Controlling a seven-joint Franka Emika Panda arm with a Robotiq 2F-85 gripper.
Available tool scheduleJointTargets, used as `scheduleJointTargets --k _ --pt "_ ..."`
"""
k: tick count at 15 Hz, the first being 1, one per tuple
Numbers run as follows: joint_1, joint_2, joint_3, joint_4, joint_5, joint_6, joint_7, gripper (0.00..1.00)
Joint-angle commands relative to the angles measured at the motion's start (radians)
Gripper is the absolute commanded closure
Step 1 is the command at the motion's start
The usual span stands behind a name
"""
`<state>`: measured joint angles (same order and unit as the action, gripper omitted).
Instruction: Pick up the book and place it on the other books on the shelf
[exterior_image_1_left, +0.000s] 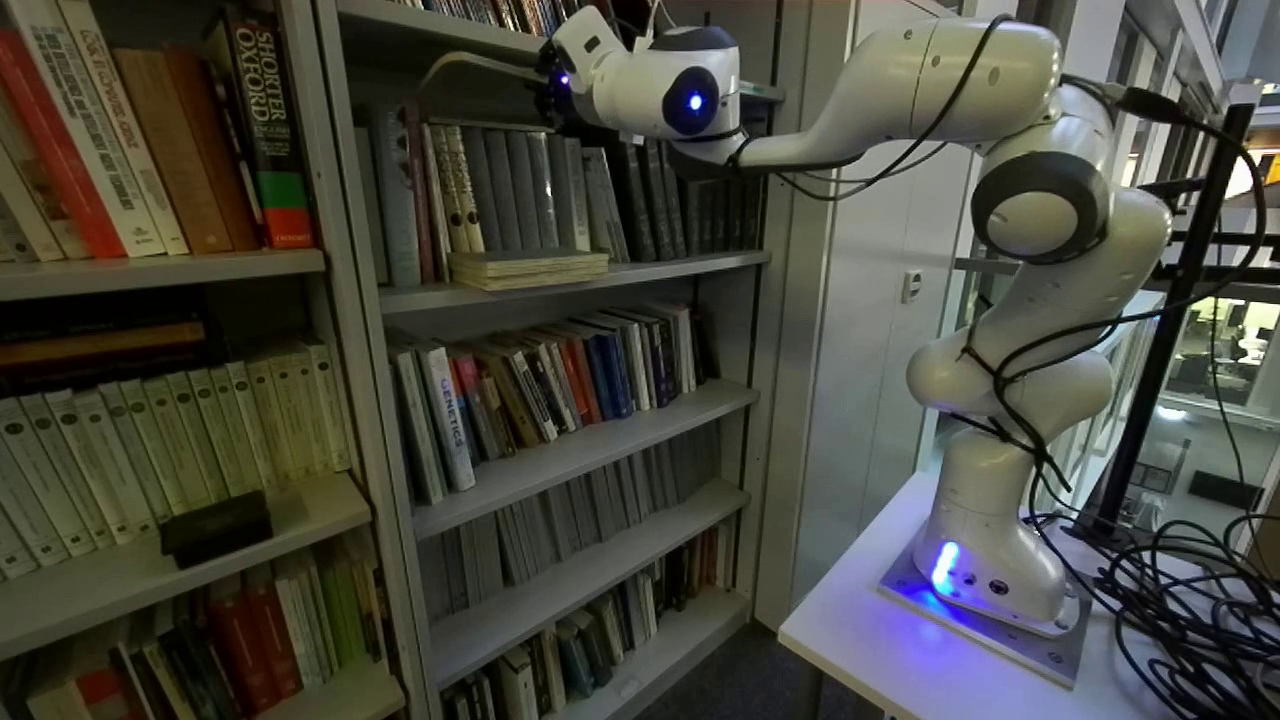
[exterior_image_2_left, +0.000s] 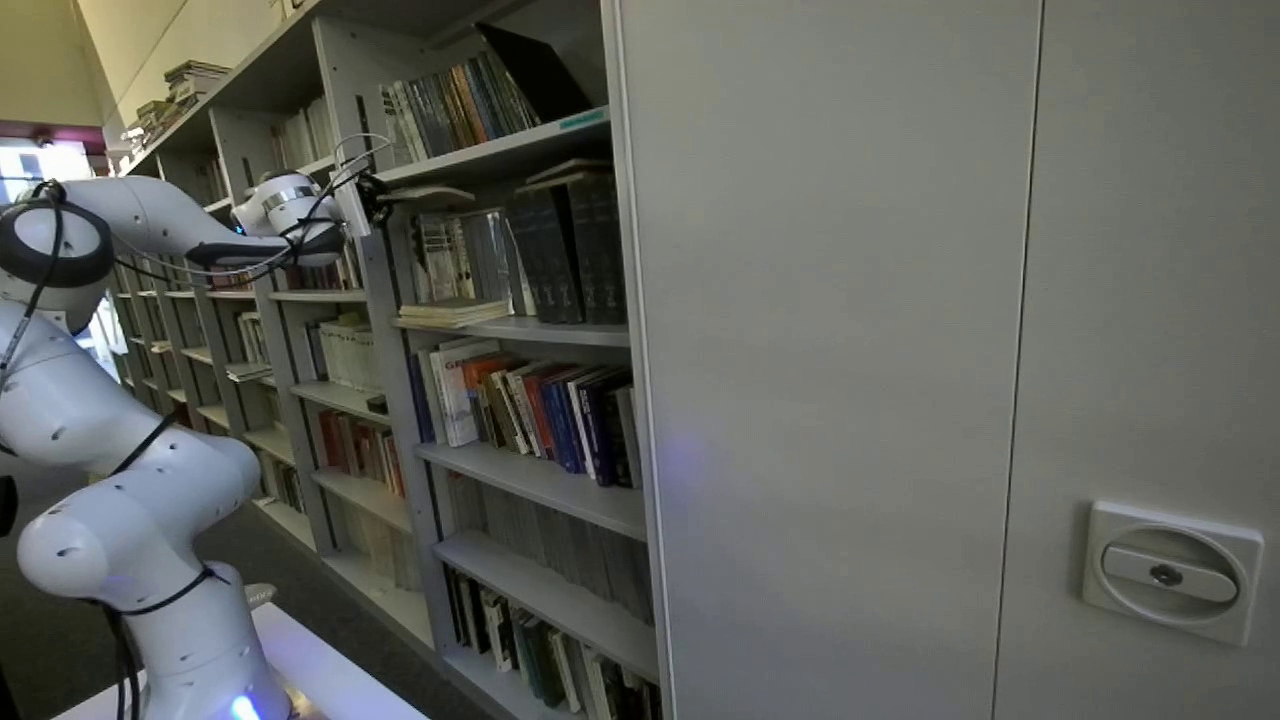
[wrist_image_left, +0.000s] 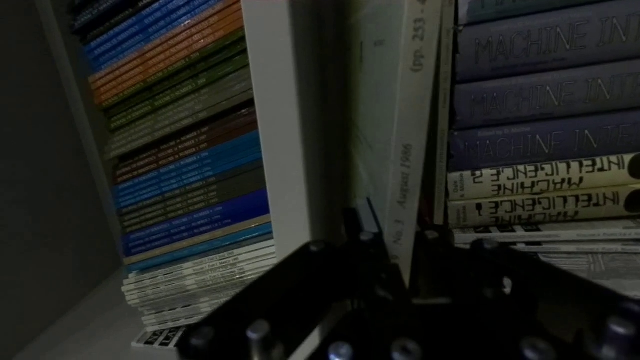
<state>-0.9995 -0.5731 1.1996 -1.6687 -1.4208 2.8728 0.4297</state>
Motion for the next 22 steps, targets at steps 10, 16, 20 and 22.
scheduleJointTargets --k 10,16,20,22 --pt "-0.095 -0.175 -0.02 0.006 -0.417 -0.009 0.521 0.97" --pt "-0.108 -0.157 0.002 -0.017 -0.474 0.001 0.59 0.89" --pt "-0.109 -0.157 0.007 -0.018 -0.474 0.002 0.591 0.89" --pt "-0.109 -0.157 0.007 -0.018 -0.474 0.001 0.591 0.89"
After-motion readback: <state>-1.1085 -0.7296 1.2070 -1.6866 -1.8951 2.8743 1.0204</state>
